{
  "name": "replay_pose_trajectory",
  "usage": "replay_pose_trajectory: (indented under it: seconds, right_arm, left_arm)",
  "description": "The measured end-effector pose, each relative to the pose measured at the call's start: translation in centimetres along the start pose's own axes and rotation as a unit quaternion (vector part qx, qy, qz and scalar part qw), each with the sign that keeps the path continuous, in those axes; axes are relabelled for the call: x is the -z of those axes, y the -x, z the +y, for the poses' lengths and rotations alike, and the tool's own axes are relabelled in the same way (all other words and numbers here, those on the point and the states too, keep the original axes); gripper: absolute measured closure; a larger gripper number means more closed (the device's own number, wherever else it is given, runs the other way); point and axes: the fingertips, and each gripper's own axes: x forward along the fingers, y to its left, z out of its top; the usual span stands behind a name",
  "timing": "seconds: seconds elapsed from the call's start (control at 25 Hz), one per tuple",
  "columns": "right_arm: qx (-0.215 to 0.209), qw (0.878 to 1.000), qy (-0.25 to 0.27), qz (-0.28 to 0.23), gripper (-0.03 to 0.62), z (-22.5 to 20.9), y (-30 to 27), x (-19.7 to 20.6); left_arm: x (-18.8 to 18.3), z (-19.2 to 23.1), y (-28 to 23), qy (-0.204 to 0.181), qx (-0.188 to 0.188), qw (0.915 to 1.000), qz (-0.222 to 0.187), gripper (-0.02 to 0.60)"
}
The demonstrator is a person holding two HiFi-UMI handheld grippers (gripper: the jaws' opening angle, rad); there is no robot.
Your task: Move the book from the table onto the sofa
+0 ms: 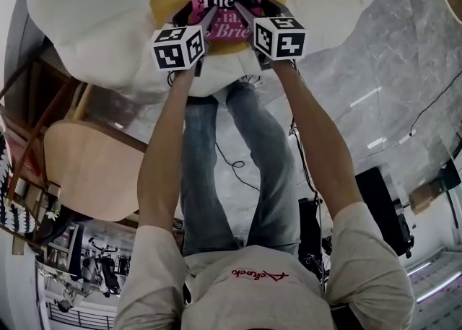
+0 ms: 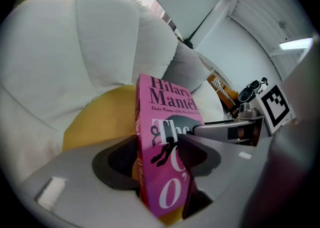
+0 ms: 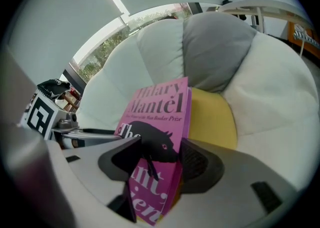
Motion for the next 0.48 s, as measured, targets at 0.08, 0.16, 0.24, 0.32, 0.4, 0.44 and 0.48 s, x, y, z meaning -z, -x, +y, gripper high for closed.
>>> replay_pose_trajectory:
  seconds: [0.08, 0.16, 0.24, 0.32, 0.4, 0.44, 0.48]
  right_arm:
    - [0.002, 1.0, -0.001, 0.0, 0.347, -0.62, -0.14, 0.19]
    - [0.002, 1.0, 0.0, -0.005, 0.345, -1.15, 0.22, 0.1]
    - [0.001, 1.0, 0.002, -0.011, 0.345, -1.26, 0.38, -0.03]
    - [0.002, 1.0, 0.003, -0.017, 0.345, -1.0, 0.19, 0.07]
    - [0.003, 1.0, 0.004, -0.019, 0.345, -0.83, 0.11, 0.24]
    - [0.003, 1.0, 0.004, -0.019, 0.345, -0.77, 0.13, 0.26]
    - [0.002, 1.0, 0.004, -0.018, 0.345, -0.66, 0.14, 0.23]
  left_arm:
    - [0.18, -0.14, -0.65, 0.004, 0.003, 1.0, 0.0, 0.322]
    - [0.08, -0.67, -0.97, 0.008, 0.007, 0.9999, -0.006, 0.322]
    - [-0.03, -0.84, -1.03, 0.009, 0.008, 0.9999, -0.012, 0.322]
    - [0.09, -0.56, -0.93, 0.011, 0.009, 0.9998, -0.014, 0.322]
    - [0.27, -0.44, -0.84, 0.009, 0.011, 0.9998, -0.013, 0.322]
    - [0.24, -0.44, -0.76, 0.005, 0.012, 0.9998, -0.013, 0.322]
    - [0.1, -0.44, -0.61, -0.001, 0.012, 0.9998, -0.013, 0.322]
